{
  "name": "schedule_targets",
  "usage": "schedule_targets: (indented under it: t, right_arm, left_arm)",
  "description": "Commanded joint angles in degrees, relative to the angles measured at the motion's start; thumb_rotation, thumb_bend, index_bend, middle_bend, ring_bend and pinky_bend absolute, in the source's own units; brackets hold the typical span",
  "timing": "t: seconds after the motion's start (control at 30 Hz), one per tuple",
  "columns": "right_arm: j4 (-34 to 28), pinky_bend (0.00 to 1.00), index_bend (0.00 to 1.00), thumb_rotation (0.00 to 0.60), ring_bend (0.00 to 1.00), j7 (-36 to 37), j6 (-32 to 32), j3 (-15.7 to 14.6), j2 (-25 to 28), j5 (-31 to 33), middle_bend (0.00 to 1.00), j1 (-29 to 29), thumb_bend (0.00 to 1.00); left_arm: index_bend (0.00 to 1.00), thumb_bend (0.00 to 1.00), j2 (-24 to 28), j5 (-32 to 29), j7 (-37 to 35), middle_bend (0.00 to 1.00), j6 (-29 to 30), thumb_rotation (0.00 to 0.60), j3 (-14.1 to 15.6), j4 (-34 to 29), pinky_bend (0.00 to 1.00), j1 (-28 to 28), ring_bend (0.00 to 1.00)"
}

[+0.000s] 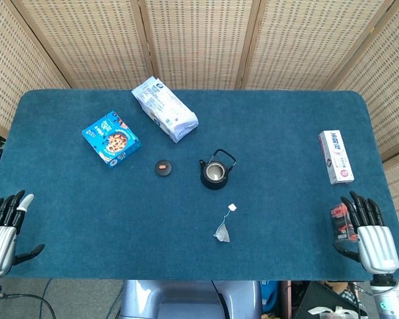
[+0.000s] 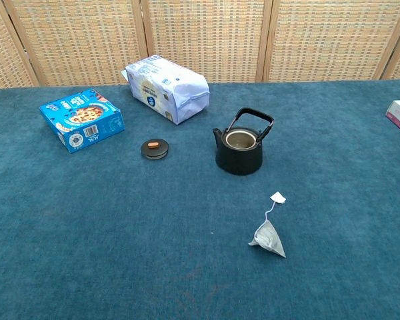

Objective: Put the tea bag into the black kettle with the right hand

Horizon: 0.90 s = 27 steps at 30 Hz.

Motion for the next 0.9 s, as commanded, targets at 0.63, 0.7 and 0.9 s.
schedule_targets:
  t: [0.63,0.7,0.9]
  right_arm:
    - [-3.36,0.0,0.2,0.6,0.0,5.41,-9.93,5.19,2.67,-4.37,0.0,13.34,0.0]
    - [-3.87,0.0,0.23,0.6,0.0,6.17,-11.91,5.81,2.58,-4.55,0.0,15.36,0.0]
    - [-3.8,0.0,0.3,0.6,0.0,6.99,-17.22,7.27,1.64,-3.3,0.0,20.14,0.0]
  left_arm:
    - [0.0,0.07,1.9,0.05,0.46,0.0,0.0,0.6,-0.77,-0.92,0.0,-0.5,0.0]
    - [0.0,0.07,2.21,-0.04,0.6,0.0,0.0,0.6,-1.13,-1.0,0.0,-0.74,0.0]
    - [0.0,0.07,3.16,-0.39,1.21,0.0,-0.33,0.6,-1.92,-1.56,0.0,-1.41,0.0]
